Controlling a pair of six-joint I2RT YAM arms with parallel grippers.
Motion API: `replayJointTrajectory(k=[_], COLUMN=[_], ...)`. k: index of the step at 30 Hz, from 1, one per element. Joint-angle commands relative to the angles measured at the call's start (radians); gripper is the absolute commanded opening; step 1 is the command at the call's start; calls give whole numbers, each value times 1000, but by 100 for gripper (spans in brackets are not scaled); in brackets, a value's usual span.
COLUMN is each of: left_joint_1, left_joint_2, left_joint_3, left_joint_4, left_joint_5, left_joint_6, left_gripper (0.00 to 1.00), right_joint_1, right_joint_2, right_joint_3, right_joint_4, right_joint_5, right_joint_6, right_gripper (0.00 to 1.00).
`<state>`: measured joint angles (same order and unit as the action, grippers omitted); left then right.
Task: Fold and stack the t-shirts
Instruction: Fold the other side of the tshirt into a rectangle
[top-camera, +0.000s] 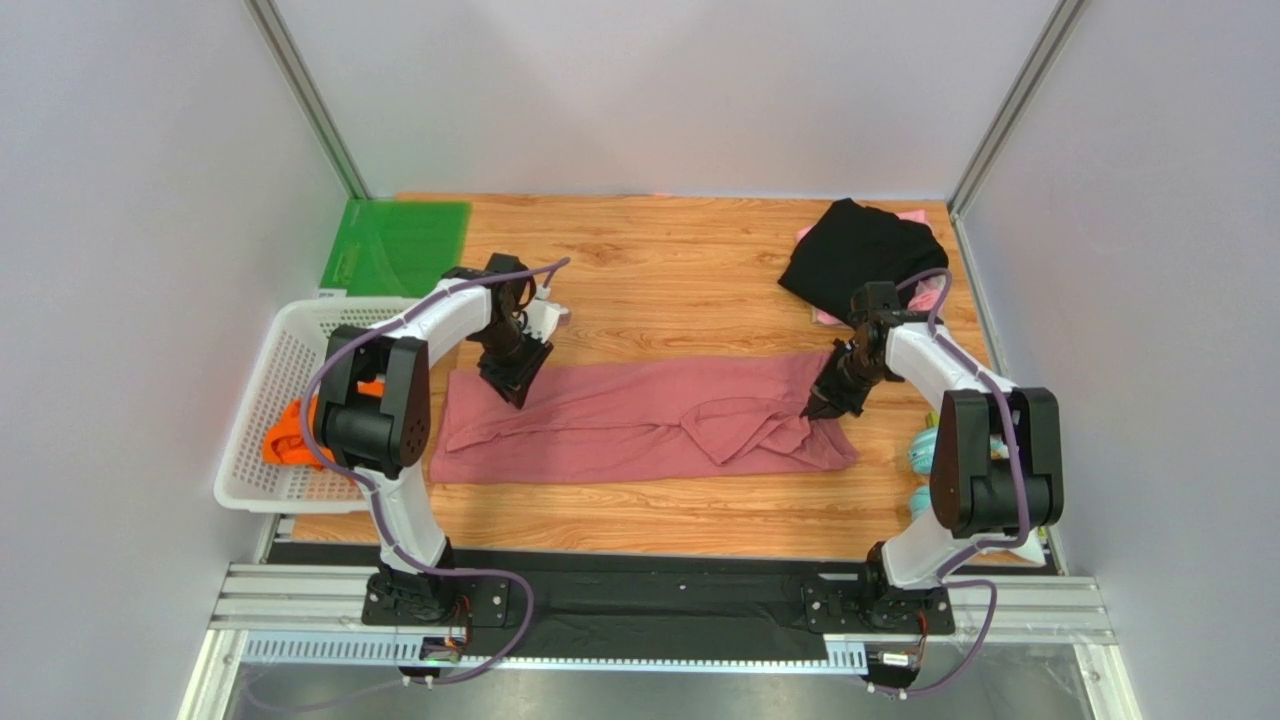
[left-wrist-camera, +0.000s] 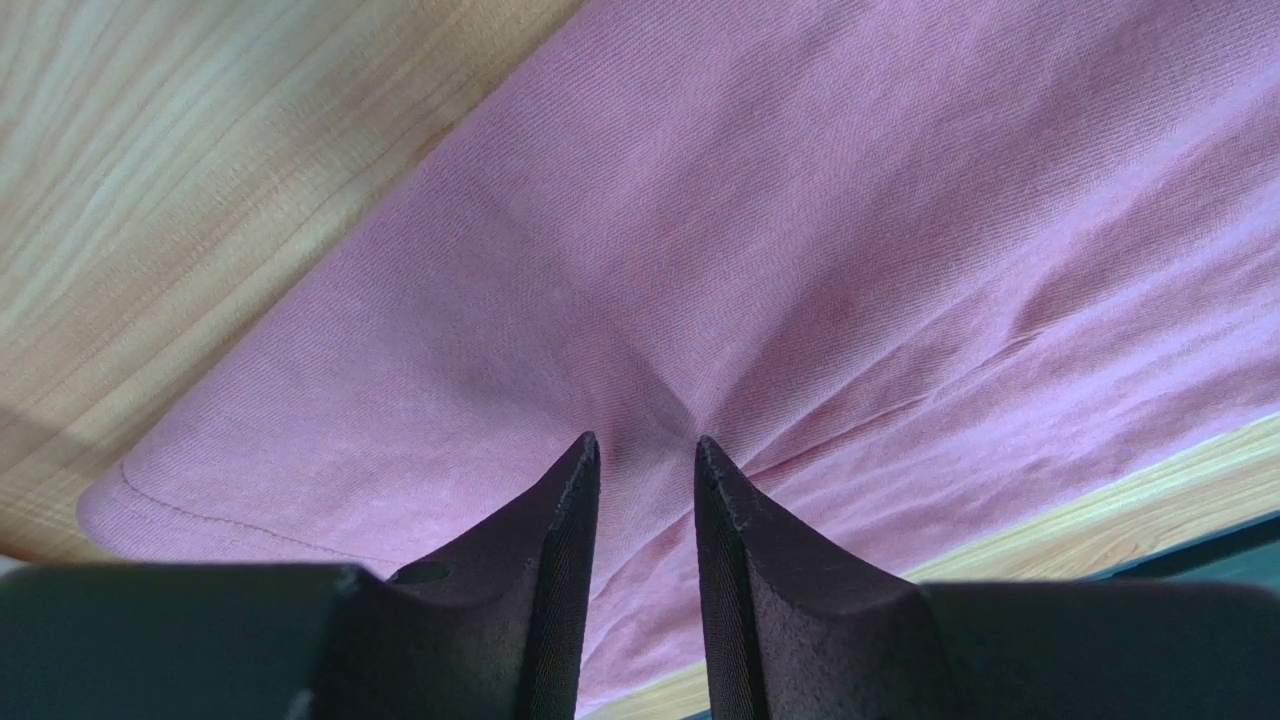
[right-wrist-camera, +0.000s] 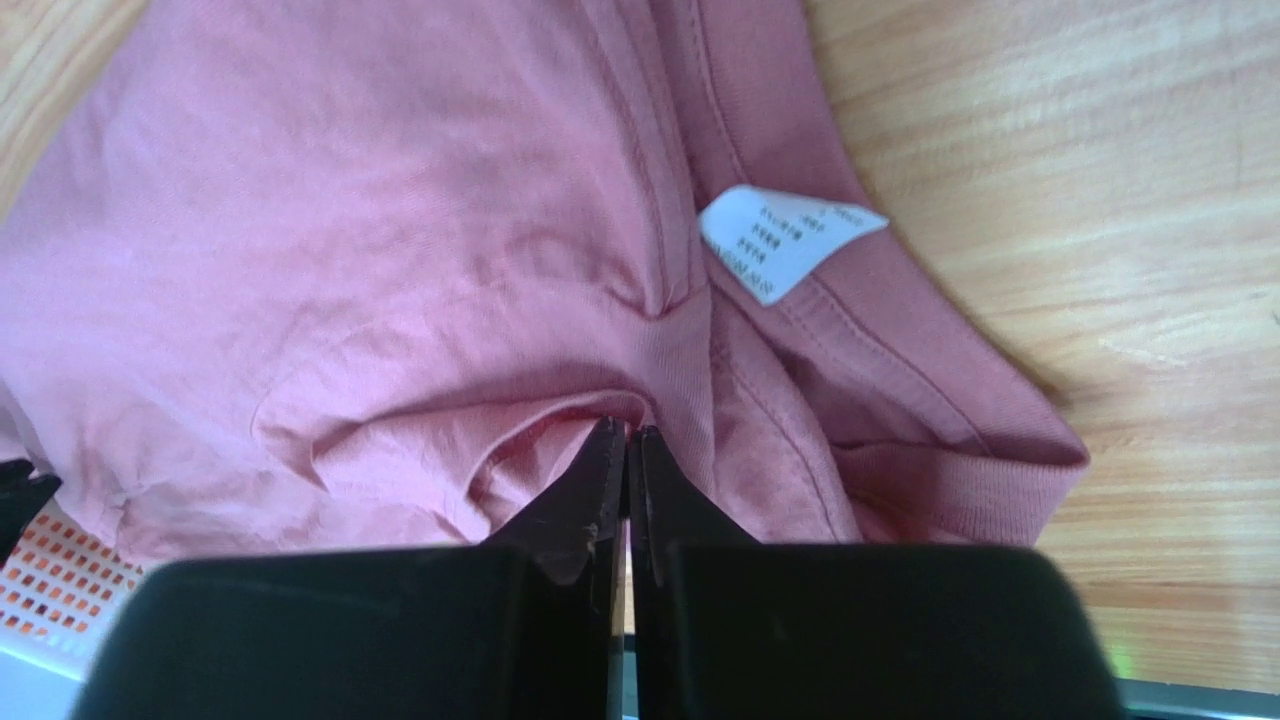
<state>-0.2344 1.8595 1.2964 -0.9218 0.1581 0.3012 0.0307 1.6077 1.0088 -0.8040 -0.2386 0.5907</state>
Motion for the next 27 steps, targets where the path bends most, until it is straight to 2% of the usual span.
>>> replayJointTrajectory(k=[1, 5, 9, 10, 11, 13, 14, 17, 19, 23, 27], left_joint_1=[-2, -2, -2, -2, -2, -2, -2, -2, -2, -2, -2], left_joint_2=[-51, -52, -54, -52, -56, -54, -54, -56, -57, -60, -68], left_joint_3=[-3, -6, -6, -5, -5, -3, -2, 3, 0, -5, -9], left_joint_4=[9, 11, 12, 12, 12, 14, 14, 12, 12, 12, 14], left_joint_5=[1, -2, -3, -5, -5, -5, -5, -6, -8, -8, -9], left_joint_6=[18, 19, 19, 19, 19, 21, 21, 22, 22, 22, 21], left_gripper=[36, 36, 36, 36, 36, 36, 36, 36, 36, 36, 36], right_joint_1=[17, 40, 73, 81, 87, 107, 115, 147, 158, 179, 279], right_joint_2=[-113, -228, -328, -345, -368, -387, -397, -391, -387, -390, -295], right_joint_3=[-9, -16, -93, -114, -134, -206, -229, -285, -268, -120, -20], right_joint_4=[-11, -75, -116, -123, -139, -143, -138, -159, -184, -189, -149], right_joint_5=[-44, -62, -80, -90, -91, -119, -131, -143, -108, -110, -90], right_joint_6=[15, 20, 34, 37, 38, 43, 46, 49, 35, 78, 115], right_gripper=[0, 0, 3, 7, 16, 21, 30, 43, 45, 46, 45])
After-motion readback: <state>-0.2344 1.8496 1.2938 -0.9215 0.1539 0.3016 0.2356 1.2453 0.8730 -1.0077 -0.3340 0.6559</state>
